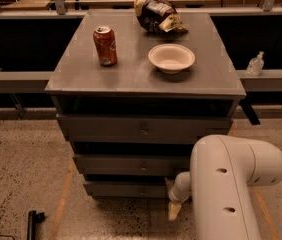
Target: Open bottom drawer
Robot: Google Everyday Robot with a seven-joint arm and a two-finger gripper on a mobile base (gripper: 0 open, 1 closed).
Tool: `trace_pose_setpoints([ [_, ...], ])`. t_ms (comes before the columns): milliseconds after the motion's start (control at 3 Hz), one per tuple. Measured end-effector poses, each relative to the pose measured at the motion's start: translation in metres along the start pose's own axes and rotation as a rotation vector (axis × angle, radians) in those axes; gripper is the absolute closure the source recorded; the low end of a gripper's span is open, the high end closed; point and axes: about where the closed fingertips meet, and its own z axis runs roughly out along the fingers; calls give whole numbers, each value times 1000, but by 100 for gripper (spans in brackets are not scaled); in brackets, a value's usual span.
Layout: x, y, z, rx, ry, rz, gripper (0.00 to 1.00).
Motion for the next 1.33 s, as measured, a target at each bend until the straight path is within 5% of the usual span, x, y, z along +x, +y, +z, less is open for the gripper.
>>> trace_pose_setpoints([
  [1333, 9, -2, 14, -12, -5, 16, 88],
])
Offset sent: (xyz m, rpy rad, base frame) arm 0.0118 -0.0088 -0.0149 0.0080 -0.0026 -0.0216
